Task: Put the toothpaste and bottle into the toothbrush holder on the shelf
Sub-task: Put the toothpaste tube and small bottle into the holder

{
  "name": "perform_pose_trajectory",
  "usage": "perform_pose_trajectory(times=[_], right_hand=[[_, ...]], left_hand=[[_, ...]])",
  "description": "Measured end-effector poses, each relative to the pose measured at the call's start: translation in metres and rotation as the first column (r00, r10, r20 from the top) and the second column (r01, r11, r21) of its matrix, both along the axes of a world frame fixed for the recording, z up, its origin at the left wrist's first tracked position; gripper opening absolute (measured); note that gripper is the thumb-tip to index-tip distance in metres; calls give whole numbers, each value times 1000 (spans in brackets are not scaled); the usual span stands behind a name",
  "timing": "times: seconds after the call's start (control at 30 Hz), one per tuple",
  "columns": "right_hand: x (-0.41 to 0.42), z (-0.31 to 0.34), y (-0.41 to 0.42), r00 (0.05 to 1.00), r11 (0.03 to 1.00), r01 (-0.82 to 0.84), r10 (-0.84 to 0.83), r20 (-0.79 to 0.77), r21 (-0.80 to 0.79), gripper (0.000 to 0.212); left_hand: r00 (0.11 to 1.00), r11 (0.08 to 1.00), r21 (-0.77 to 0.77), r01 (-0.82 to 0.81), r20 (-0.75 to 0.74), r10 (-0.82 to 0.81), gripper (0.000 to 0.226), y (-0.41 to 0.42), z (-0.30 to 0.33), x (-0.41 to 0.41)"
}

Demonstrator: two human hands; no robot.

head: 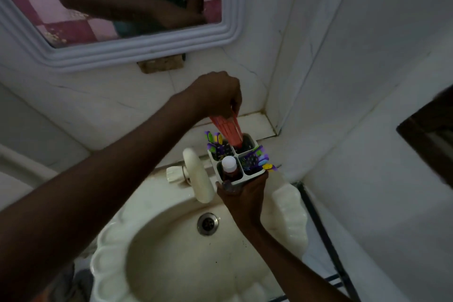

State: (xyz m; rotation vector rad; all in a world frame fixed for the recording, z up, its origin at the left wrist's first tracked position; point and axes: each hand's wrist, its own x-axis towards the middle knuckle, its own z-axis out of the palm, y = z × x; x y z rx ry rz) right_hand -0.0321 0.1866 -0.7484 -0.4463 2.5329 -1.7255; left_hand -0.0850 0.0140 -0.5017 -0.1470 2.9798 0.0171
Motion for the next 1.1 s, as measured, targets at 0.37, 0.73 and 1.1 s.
perform_pose_trajectory(times=[0.37, 0.73, 1.1], right_hand=[[2, 8, 3, 998, 998, -67, 67, 12, -4, 104], [-17, 60, 9, 992, 995, -40, 29, -126, -87, 112], [-60, 272, 11, 890, 912, -103, -95, -447, -398, 122]], left_hand=[[998, 999, -12, 43, -39, -43, 16, 40, -56, -18], [930, 990, 110, -82, -349, 116, 20, -4, 6, 30], [523, 989, 43, -143, -845, 112, 26, 7, 210, 68]])
